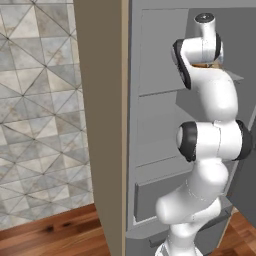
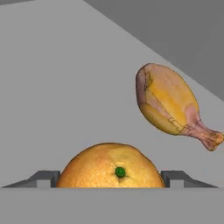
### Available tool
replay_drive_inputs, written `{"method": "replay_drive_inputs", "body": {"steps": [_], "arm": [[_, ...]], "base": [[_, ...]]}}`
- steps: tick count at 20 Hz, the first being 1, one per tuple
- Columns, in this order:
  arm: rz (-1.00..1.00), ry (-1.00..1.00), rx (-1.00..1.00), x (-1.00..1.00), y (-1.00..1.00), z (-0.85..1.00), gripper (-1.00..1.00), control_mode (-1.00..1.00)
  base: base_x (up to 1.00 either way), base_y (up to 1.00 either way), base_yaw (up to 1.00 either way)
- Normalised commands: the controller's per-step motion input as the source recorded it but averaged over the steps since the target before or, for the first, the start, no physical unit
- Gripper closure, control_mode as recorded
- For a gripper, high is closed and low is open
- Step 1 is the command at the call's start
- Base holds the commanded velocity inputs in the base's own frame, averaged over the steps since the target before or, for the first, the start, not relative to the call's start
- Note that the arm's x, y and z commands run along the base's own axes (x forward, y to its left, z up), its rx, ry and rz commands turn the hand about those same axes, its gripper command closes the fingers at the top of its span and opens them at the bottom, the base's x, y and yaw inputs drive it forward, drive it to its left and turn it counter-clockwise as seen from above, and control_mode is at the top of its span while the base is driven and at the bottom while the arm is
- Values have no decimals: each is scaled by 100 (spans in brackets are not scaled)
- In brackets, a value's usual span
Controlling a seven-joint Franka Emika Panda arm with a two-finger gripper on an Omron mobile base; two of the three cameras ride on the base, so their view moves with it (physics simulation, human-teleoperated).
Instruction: Open the fridge, remove the orange, squash, and chicken drumstick, and place them on any counter.
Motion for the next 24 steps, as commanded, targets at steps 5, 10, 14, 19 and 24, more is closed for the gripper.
{"method": "replay_drive_inputs", "body": {"steps": [5,10,14,19,24], "arm": [[0,-13,3,-100,71,0,100,-100],[0,-19,3,-100,50,-1,100,-100],[0,-14,5,-100,6,-10,100,-100],[0,-2,0,-100,0,-5,100,-100],[0,5,0,-99,5,-13,100,-100]], "base": [[0,0,0],[0,0,0],[0,0,0],[0,0,0],[0,0,0]]}}
